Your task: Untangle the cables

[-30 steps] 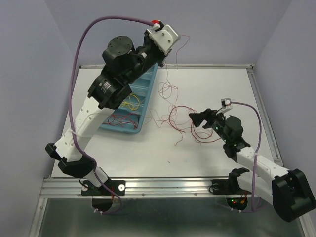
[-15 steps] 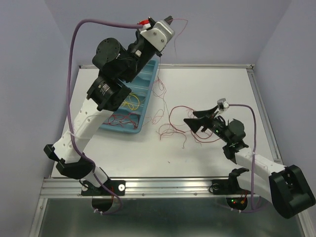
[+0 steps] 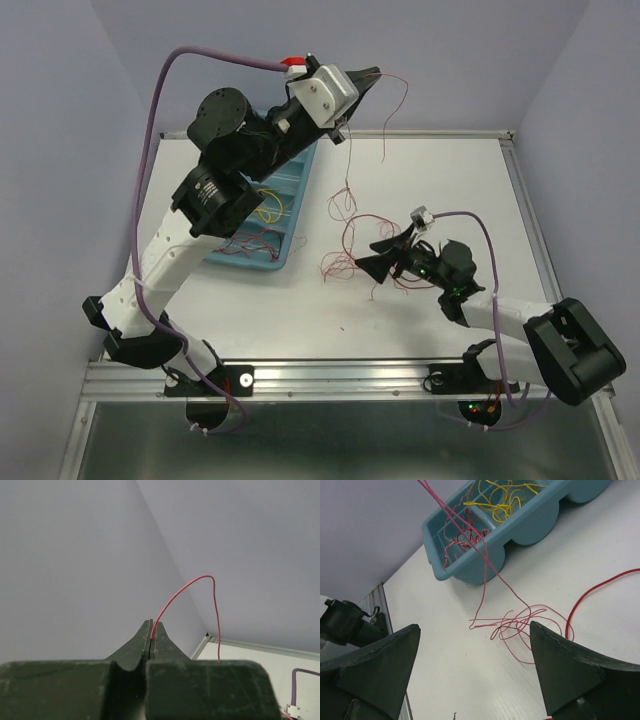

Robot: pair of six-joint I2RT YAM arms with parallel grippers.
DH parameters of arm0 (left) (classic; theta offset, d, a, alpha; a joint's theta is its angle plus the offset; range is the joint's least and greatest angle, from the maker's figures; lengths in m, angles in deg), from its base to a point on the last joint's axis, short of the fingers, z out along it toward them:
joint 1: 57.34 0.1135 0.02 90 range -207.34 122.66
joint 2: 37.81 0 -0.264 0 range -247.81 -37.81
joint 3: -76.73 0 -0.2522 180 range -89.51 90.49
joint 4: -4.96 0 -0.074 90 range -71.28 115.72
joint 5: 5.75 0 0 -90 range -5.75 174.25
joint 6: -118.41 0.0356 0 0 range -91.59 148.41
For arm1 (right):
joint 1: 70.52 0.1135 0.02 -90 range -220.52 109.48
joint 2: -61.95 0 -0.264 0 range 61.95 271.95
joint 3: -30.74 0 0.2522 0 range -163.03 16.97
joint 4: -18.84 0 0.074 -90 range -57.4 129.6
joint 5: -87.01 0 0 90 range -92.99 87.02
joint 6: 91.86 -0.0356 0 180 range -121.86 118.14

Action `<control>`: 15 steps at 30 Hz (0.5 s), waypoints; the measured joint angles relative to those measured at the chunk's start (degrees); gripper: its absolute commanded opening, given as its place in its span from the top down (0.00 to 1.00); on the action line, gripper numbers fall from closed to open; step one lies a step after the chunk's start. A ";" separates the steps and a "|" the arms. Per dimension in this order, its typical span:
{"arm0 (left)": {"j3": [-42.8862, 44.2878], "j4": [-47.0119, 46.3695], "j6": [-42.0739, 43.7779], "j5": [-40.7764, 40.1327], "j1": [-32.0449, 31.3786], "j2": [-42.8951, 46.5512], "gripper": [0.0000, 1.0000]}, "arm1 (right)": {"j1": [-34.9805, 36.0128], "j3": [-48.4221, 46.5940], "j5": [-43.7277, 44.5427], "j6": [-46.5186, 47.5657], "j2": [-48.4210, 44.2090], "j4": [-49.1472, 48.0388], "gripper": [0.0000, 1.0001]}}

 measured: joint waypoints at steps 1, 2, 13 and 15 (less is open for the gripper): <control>0.87 0.31 -0.52 0.24 -0.04 -0.17 1.00 | 0.37 -0.11 0.07 0.17 0.87 -0.09 0.07; 1.77 0.50 -1.11 0.39 -0.04 -0.37 1.00 | 0.79 -0.52 0.46 0.31 2.08 -0.07 0.08; 10.60 2.80 -6.25 2.56 -0.04 -0.83 1.00 | 2.89 -8.17 6.34 1.57 15.76 0.70 0.47; 11.76 2.67 -6.82 2.69 -0.04 -0.79 1.00 | 3.61 -10.32 7.43 1.66 18.05 2.25 0.61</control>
